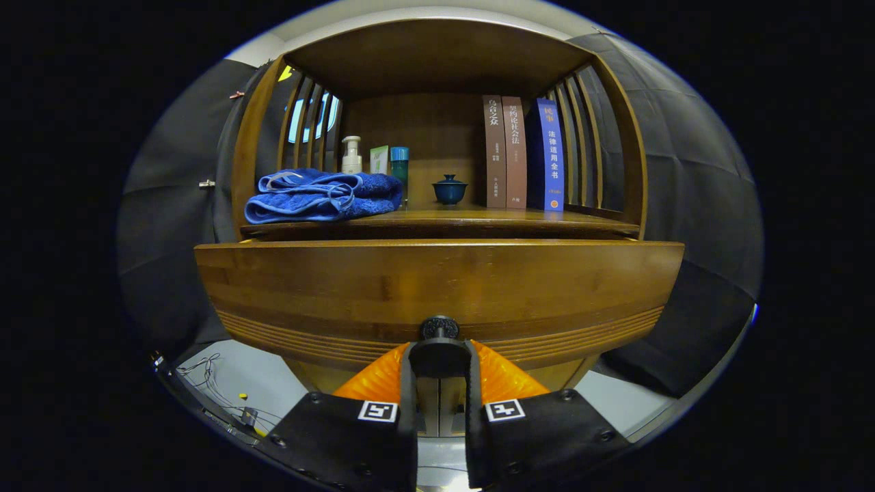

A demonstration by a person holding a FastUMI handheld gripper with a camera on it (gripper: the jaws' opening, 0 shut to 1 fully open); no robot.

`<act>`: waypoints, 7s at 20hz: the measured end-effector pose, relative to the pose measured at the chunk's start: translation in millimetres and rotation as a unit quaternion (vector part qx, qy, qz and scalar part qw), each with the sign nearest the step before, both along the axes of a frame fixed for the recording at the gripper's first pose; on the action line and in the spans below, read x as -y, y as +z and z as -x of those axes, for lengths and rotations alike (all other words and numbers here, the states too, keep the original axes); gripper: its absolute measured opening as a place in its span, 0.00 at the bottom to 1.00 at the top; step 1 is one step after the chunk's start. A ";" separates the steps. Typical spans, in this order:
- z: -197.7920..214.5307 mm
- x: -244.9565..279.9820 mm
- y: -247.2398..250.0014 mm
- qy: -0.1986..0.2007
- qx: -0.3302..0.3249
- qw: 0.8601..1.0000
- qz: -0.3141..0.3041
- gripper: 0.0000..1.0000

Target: Pull open the drawer, take out the items inside it, and place them on the countertop above the cabinet.

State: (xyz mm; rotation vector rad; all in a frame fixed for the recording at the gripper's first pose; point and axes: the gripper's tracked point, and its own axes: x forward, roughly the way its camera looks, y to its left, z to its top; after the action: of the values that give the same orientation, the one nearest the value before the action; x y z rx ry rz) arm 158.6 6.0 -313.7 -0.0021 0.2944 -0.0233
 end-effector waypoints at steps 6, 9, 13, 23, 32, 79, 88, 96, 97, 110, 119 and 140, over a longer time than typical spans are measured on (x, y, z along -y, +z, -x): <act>47.4 1.4 2.7 0.002 -0.007 1.000 -0.004 0.32; 68.6 2.9 3.8 0.003 -0.011 1.000 0.000 0.32; 91.1 3.8 1.2 0.005 -0.015 1.000 0.006 0.32; 103.6 3.4 -4.8 0.001 -0.027 1.000 -0.003 0.32; 112.9 10.2 17.2 -0.004 -0.017 1.000 -0.003 0.66; -42.4 4.6 -4.4 0.009 -0.363 0.932 -0.023 0.22; -14.2 2.0 67.3 0.028 -0.308 0.951 -0.024 0.22; -42.0 10.3 146.8 0.028 -0.252 0.967 -0.026 0.22; -51.3 11.4 150.5 0.027 -0.251 0.967 -0.026 0.22; -194.0 17.1 132.0 0.020 -0.281 0.959 -0.024 0.23; -229.6 19.0 110.6 0.015 -0.302 0.953 -0.029 0.28; -190.0 24.2 142.7 0.021 -0.206 0.978 -0.027 0.99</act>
State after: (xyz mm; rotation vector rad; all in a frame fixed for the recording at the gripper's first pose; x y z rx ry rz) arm 348.6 -18.3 -171.0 0.0417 0.7089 0.0285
